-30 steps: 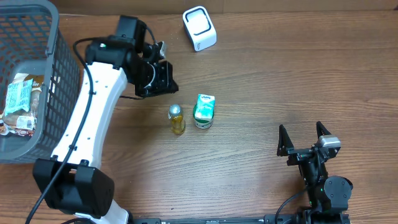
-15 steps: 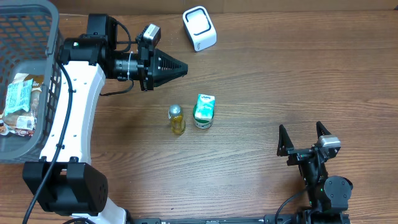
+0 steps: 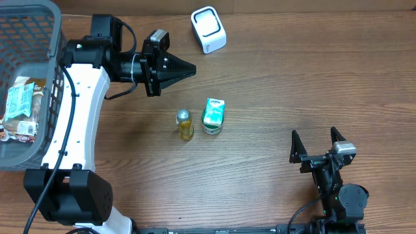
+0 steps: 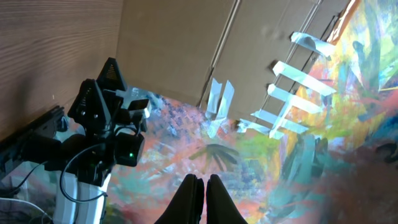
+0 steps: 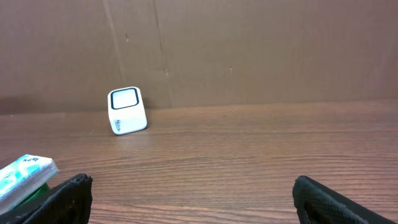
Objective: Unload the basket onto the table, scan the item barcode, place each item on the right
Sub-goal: 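Open and raise the left gripper away from the bottle, then move the left gripper back into the grey basket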
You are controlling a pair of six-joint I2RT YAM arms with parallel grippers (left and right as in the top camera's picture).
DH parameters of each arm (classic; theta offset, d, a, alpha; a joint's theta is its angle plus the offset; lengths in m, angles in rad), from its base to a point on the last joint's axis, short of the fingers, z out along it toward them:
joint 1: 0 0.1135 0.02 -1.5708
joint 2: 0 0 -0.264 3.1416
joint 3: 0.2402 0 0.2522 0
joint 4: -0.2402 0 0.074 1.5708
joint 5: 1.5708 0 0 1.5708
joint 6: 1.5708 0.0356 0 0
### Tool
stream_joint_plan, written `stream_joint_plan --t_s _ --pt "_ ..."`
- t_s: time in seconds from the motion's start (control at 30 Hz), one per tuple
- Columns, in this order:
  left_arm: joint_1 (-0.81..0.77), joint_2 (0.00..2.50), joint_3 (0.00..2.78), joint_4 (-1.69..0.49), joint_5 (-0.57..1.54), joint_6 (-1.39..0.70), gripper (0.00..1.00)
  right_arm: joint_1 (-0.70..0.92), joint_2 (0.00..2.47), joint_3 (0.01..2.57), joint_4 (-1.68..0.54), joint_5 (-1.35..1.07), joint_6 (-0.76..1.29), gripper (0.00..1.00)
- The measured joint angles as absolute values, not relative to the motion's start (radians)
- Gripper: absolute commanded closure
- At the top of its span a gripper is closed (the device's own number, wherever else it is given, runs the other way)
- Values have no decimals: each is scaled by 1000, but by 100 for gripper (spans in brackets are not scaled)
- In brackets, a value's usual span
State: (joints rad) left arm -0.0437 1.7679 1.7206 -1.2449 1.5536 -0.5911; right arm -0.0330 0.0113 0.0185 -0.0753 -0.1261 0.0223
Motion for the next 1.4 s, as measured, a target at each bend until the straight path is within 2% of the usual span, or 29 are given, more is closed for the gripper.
stream_joint_plan --t_s 0.17,0.27,0.63,0.7,0.73,0.8,0.87,1.0,1.03,1.2,1.23,1.27,1.3,1.4 --pt "-44 1768 1721 -1225 1545 -601 96 -33 11 19 -76 -126 23 0" --pt "-44 1768 1721 -1181 1456 -602 96 -33 11 19 -75 -126 23 0" --pt "-44 1768 1721 -1155 657 -600 95 -33 11 19 -75 -126 23 0" --pt "-38 1768 1723 -1152 592 -591 88 -33 11 19 -76 -126 23 0" --pt "-33 1768 1727 -1155 572 -584 80 -33 11 19 -76 -126 23 0" --pt "-23 1769 1762 -1184 537 -558 75 -33 11 19 -76 -127 23 0" --pt "-2 1773 1840 -1228 508 -530 65 -33 11 19 -76 -126 23 0" --pt "62 1775 2112 -1343 424 -454 11 -33 11 19 -75 -126 23 0" --pt "75 1775 2182 -1357 394 -437 0 -33 11 19 -75 -126 23 0" --pt "124 1772 2478 -1415 149 -335 0 -33 11 19 -76 -126 23 0" --pt "127 1768 2525 -1426 87 -310 3 -33 11 19 -76 -126 23 0" --pt "130 1763 2558 -1430 36 -292 11 -33 11 19 -76 -126 23 0" --pt "132 1758 2586 -1433 -17 -271 12 -33 11 19 -75 -126 23 0" --pt "132 1738 2620 -1432 -171 -203 5 -33 11 19 -76 -126 22 0"
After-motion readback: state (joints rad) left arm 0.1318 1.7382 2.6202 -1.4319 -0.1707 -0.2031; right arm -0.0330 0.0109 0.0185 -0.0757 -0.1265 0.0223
